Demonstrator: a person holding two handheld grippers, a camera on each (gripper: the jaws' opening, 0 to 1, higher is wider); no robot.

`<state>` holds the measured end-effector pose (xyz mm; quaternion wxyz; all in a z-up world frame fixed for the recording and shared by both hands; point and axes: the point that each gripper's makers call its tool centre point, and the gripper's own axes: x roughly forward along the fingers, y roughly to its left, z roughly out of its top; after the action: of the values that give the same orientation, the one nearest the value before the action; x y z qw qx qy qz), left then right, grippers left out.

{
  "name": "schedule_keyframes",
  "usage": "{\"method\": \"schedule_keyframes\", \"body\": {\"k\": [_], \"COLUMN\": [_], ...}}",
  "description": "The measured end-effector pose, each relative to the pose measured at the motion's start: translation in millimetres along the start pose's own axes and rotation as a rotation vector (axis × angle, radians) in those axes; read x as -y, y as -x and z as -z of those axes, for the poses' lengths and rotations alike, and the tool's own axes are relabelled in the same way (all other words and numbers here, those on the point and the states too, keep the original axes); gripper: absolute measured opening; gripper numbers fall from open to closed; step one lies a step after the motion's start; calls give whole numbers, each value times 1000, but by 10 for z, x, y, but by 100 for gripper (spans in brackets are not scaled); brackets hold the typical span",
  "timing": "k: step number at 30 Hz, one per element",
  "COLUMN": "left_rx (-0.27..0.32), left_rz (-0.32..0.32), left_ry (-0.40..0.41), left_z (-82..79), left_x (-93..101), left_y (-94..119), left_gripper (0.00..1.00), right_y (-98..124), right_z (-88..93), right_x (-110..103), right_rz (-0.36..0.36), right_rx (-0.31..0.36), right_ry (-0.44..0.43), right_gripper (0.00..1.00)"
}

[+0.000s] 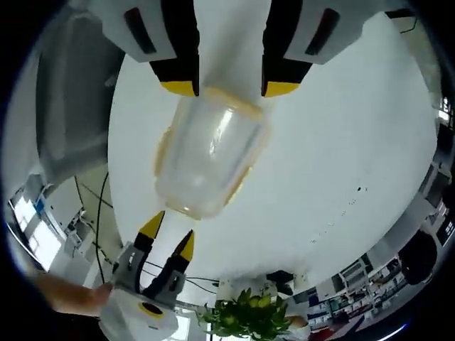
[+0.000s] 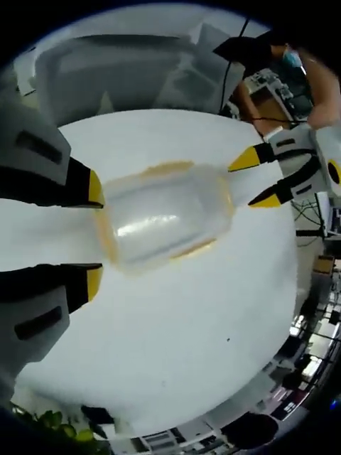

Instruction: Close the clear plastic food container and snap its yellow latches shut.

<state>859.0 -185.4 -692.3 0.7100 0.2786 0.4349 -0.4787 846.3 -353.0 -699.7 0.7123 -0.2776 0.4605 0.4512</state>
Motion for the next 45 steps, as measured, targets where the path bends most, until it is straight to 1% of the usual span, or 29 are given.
{"method": "schedule_keyframes", "body": {"k": [2, 3, 4, 6, 8, 10, 12, 16, 19, 22, 23, 27, 29, 32, 38, 45], "left_rx": [-10, -11, -5, 14, 30, 45, 58, 72, 89, 115, 127, 144, 149, 150, 161, 175], "left_rz": [-23, -30, -30, -32, -40, -46, -48, -61, -69, -58, -54, -48, -48, -52, -52, -53], "left_ry": [-12, -14, -4, 56, 86, 124, 159, 200, 245, 310, 343, 407, 422, 434, 443, 480], "left_z": [11, 15, 9, 1, 2, 2, 7, 21, 21, 6, -1, 21, 30, 49, 44, 30], "left_x": [-6, -7, -5, 13, 6, 6, 9, -3, -12, -3, -3, -7, -6, 7, 37, 31], "left_y": [-14, -20, -23, -41, -58, -71, -84, -105, -118, -126, -127, -138, -145, -164, -192, -203], "left_gripper": [28, 27, 27, 27, 27, 27, 26, 25, 24, 24, 24, 23, 23, 22, 20, 19], "right_y": [-6, -8, -7, -5, -2, -3, -12, -32, -44, -59, -62, -75, -84, -94, -104, -138], "right_z": [-24, -38, -48, -62, -49, -53, -60, -48, -51, -51, -53, -46, -46, -33, -8, 12], "right_x": [1, 0, 2, 6, 10, 22, 14, 23, -21, -50, -55, -56, -49, -52, -66, -69], "right_rz": [3, 4, 4, 6, 10, 19, 6, 1, -2, 3, 7, 9, 15, 13, 13, 15], "right_rx": [24, 39, 50, 74, 86, 115, 149, 187, 197, 201, 206, 234, 260, 288, 322, 329], "right_ry": [-31, -62, -82, -125, -142, -201, -274, -364, -379, -391, -402, -453, -509, -570, -643, -674], "right_gripper": [25, 25, 24, 24, 24, 24, 23, 22, 22, 22, 22, 22, 22, 21, 19, 19]}}
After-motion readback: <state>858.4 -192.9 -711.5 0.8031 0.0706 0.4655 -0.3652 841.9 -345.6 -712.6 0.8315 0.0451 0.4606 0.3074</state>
